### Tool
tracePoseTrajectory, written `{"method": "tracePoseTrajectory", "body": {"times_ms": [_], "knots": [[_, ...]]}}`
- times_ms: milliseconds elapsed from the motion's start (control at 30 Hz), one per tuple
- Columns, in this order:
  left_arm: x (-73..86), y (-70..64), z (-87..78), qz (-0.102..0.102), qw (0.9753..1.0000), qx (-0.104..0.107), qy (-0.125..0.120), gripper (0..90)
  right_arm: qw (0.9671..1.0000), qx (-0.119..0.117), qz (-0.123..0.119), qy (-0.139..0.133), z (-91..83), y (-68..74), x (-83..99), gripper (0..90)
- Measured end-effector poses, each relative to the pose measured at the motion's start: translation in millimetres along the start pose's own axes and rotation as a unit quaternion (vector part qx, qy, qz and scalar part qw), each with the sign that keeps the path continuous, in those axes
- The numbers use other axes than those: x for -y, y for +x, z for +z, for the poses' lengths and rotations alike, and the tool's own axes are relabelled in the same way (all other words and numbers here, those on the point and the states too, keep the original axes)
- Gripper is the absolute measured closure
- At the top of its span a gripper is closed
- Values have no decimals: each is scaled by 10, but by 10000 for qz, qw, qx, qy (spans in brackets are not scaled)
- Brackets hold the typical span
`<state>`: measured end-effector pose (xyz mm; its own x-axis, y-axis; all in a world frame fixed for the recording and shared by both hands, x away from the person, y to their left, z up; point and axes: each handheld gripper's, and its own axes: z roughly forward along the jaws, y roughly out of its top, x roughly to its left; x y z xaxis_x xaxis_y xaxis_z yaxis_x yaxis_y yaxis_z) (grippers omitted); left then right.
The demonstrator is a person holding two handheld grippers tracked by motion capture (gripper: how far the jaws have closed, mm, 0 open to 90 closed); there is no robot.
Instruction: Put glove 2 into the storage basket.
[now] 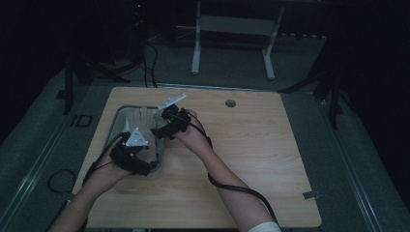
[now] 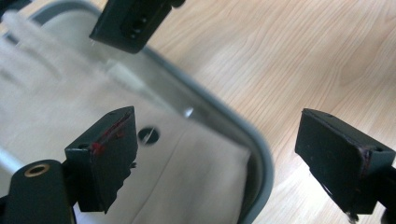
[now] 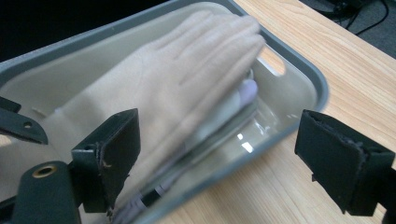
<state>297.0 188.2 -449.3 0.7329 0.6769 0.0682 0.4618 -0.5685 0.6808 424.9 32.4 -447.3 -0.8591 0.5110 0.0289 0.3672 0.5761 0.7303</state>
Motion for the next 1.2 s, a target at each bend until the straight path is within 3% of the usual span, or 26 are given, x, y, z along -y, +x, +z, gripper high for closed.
{"method": "tracePoseTrajectory", "body": {"times_ms": [233, 267, 533, 900, 1200], "knots": [[-80, -96, 74, -1, 9997, 206, -121, 136, 10000, 93, -13, 8, -133, -88, 142, 140], [-110, -142, 110, 6, 9994, 312, -160, 136, 9999, 115, -16, -4, -156, -103, 166, 140], [-188, -303, 261, 208, 9987, 443, -169, 137, 9998, 170, 58, -12, -335, -229, 430, 140], [-223, -591, 501, 395, 9948, 913, -203, 138, 9998, 164, 97, -73, -496, -305, 756, 142], [-169, -754, 752, 528, 9921, 1130, -99, 141, 9997, 118, 212, -30, -502, -350, 1037, 142]]}}
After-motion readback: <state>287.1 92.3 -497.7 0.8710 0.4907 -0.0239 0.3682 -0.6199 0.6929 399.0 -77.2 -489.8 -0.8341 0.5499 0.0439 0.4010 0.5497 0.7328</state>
